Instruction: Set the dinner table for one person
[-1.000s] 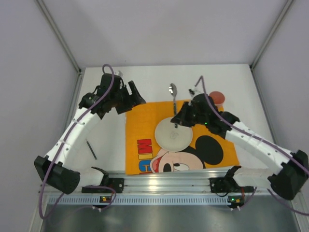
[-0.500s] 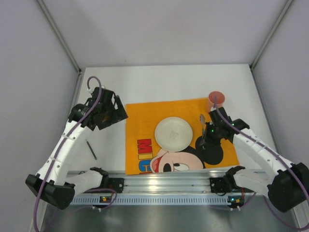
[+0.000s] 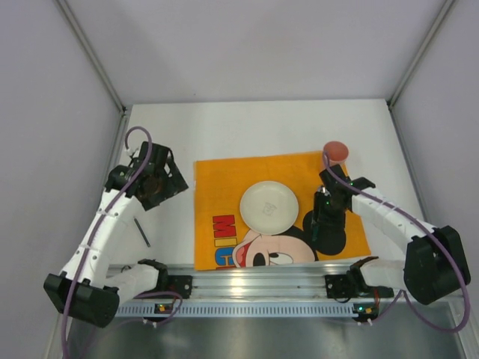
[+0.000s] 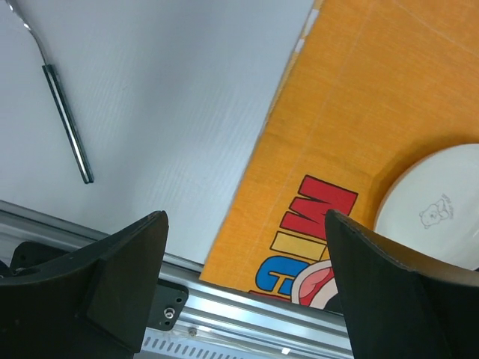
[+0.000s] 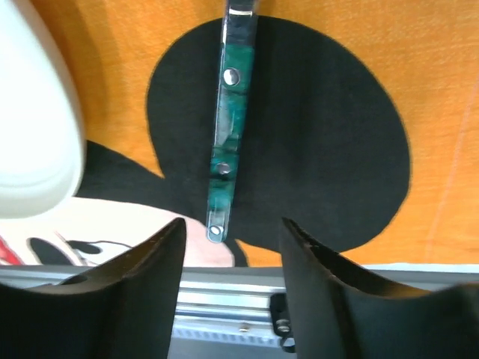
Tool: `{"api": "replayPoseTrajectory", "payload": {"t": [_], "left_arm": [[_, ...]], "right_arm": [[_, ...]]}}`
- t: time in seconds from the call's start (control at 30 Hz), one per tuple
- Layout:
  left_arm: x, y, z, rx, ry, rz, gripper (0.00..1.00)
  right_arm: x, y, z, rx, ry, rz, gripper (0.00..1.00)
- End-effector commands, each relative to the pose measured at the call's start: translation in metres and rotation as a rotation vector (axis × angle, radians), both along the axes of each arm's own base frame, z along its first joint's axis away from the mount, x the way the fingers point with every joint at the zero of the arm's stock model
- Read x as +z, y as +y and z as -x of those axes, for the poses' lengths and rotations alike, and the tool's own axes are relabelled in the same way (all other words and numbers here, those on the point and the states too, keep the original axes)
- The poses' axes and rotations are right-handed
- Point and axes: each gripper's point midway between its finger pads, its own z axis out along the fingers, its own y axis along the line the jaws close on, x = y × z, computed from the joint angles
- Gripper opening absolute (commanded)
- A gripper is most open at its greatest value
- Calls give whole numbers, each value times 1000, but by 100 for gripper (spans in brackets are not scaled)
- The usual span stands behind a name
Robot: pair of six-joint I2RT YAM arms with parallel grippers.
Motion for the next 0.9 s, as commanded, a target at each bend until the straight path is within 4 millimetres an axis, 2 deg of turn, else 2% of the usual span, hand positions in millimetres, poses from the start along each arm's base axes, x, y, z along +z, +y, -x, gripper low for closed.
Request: {"api": "replayPoseTrajectory", "payload": {"t": [0.0,0.07,0.1,0.13,0.27,0.37,0.5,0.57,0.7,0.8,0.87], "left_arm": [[-17,24,6,54,59,-34,90],[-20,30,4,65,62,-8,90],[-24,41,4,89,71,-11,90],[-24,45,1,97,62,-4,90],[-29,69,-1,136,89,-64,90],[-40,98,5,246,147,-91,91],[-77,120,20,373,260,-29,89],[-92,128,23,414,297,-12,89],[-117,131,22,449,336,43,88],[-125,138,9,486,316,70,88],[-137,138,4,494,335,94,88]], "right_arm": [[10,-17,-7,-28,-9,90,55],[15,-22,-4,-34,3,118,59],[17,-25,-3,-39,1,131,60],[20,-26,-1,-41,11,139,61],[36,-24,4,-43,-12,107,62],[48,-22,10,-37,-30,75,63],[60,-22,21,-40,-37,47,64],[64,-21,23,-38,-45,34,65],[65,-23,27,-35,-34,40,65],[65,-23,27,-24,-20,48,65],[64,-24,26,-12,-9,58,65]]}}
